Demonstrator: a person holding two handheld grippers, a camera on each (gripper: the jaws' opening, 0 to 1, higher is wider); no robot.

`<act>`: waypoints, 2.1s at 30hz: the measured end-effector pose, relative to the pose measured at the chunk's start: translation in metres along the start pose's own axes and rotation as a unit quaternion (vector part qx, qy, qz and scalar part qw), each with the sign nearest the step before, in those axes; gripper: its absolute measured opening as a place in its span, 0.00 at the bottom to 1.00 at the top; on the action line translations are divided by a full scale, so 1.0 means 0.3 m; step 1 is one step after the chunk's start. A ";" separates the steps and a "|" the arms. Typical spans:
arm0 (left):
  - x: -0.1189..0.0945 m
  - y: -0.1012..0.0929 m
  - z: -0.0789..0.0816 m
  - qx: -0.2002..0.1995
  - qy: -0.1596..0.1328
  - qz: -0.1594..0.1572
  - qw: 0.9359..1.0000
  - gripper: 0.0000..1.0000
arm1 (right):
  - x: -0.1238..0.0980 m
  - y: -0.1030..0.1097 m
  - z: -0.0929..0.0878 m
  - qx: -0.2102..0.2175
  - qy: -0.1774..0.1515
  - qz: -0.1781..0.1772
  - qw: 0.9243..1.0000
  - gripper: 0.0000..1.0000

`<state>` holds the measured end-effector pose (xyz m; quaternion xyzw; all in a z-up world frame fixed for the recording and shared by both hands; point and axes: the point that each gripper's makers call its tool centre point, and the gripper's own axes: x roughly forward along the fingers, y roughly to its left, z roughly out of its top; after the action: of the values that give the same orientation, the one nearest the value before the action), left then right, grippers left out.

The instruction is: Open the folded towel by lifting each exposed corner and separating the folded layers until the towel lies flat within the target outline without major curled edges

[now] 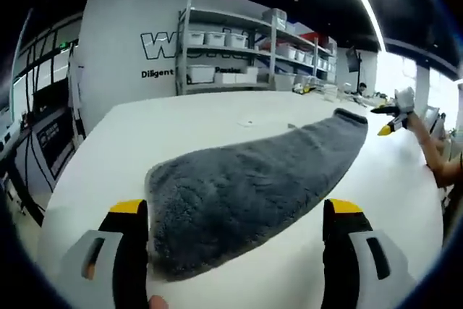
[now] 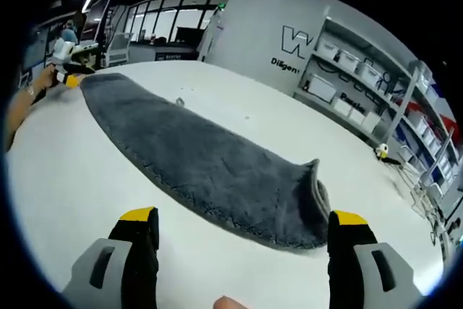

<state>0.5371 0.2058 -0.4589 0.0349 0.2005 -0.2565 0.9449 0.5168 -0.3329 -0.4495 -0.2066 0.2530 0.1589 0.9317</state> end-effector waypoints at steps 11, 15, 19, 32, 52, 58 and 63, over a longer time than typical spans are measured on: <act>-0.021 0.006 0.035 -0.008 0.002 0.013 1.000 0.99 | -0.004 -0.019 -0.020 -0.013 0.014 0.003 1.000 0.99; -0.022 0.061 0.065 -0.013 -0.008 0.045 0.999 0.99 | -0.012 -0.030 0.006 0.003 -0.007 0.019 1.000 0.99; -0.014 0.125 0.091 -0.025 -0.018 0.065 0.997 0.95 | -0.019 -0.064 0.020 0.008 -0.019 0.007 1.000 0.99; 0.068 0.314 0.140 -0.034 -0.028 0.156 0.987 0.82 | -0.011 -0.041 -0.002 -0.005 -0.007 0.010 1.000 0.99; 0.197 0.366 0.044 0.002 0.028 0.173 0.985 0.38 | -0.029 -0.071 0.011 0.015 -0.024 -0.004 1.000 0.99; 0.208 0.350 0.020 0.009 0.041 0.164 0.985 0.28 | -0.025 -0.064 -0.006 0.011 -0.013 0.001 1.000 0.99; 0.216 0.331 0.014 0.018 0.042 0.153 0.987 0.20 | -0.021 -0.070 -0.009 0.012 -0.011 -0.001 1.000 0.99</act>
<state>0.6392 0.2607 -0.4843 0.0930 0.2277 -0.1110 0.9629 0.5190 -0.3536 -0.4417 -0.1936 0.2448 0.1574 0.9369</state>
